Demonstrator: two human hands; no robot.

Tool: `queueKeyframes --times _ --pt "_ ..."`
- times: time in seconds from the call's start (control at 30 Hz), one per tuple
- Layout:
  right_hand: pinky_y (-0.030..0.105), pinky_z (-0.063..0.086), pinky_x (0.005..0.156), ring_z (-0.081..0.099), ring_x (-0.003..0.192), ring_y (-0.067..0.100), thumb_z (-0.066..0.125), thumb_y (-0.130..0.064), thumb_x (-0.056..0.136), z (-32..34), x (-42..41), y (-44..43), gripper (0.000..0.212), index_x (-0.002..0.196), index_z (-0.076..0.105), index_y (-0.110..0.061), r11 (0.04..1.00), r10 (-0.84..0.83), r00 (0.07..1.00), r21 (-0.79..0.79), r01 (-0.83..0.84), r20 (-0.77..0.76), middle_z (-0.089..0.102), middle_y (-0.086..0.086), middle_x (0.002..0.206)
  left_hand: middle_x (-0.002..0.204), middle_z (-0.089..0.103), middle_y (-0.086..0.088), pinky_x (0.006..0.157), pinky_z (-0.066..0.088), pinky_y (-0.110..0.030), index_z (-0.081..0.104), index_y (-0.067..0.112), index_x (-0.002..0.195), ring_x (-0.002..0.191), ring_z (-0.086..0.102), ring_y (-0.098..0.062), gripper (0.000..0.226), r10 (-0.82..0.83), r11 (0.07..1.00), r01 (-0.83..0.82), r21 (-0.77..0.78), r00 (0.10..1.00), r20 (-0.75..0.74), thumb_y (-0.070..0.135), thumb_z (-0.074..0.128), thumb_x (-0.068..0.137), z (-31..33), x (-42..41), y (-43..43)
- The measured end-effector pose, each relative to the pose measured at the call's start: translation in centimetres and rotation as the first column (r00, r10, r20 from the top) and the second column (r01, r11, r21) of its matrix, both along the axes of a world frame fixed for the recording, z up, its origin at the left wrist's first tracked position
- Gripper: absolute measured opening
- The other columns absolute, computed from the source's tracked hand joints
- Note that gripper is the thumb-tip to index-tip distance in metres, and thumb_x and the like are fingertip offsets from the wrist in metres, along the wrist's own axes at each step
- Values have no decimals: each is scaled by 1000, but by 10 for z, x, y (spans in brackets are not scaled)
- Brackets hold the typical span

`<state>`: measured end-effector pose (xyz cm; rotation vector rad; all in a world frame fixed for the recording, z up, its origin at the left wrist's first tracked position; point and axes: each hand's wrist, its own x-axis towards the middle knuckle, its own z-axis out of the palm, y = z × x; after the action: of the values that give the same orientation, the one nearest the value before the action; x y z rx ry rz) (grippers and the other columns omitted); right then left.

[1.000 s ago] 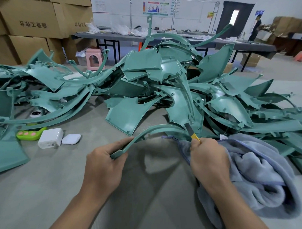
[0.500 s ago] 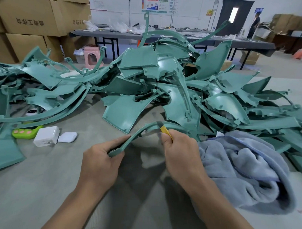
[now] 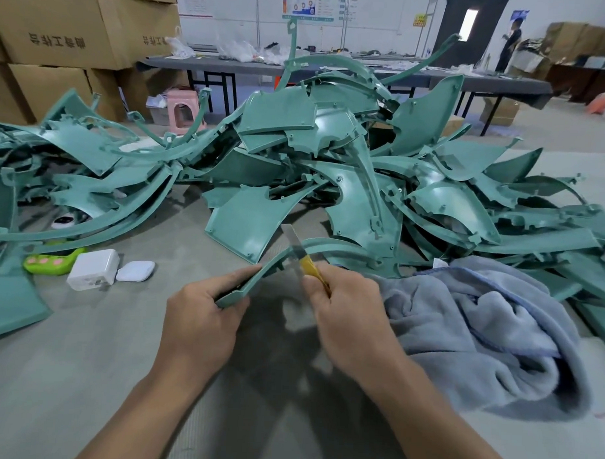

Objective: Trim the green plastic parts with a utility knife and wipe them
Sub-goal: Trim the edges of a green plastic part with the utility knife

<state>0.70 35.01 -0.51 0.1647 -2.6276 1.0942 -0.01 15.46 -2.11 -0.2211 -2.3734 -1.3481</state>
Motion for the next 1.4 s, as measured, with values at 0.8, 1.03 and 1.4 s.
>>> queueKeyframes --times 0.8,1.03,1.4 --pt "20 31 43 40 45 6 56 -38 100 -1 -9 27 40 69 57 -13 995 29 999 -98 -26 23 48 -12 50 93 71 38 70 42 3 75 53 103 91 65 18 43 -24 998 24 50 1000 10 13 76 87 -3 -2 -1" --pt "29 31 47 52 53 12 52 -40 102 -2 -19 33 40 73 66 -15 951 -310 935 47 306 171 57 -5 56 92 71 37 70 41 4 77 50 102 91 64 20 42 -29 998 29 58 1000 11 10 74 88 -2 0 0" --pt "22 33 46 46 49 7 55 -42 100 -5 -10 14 40 72 65 -16 999 -24 999 -46 26 33 55 -9 53 94 71 37 69 42 2 69 66 102 91 64 18 59 -29 999 28 34 999 24 8 72 88 -3 -2 -1"
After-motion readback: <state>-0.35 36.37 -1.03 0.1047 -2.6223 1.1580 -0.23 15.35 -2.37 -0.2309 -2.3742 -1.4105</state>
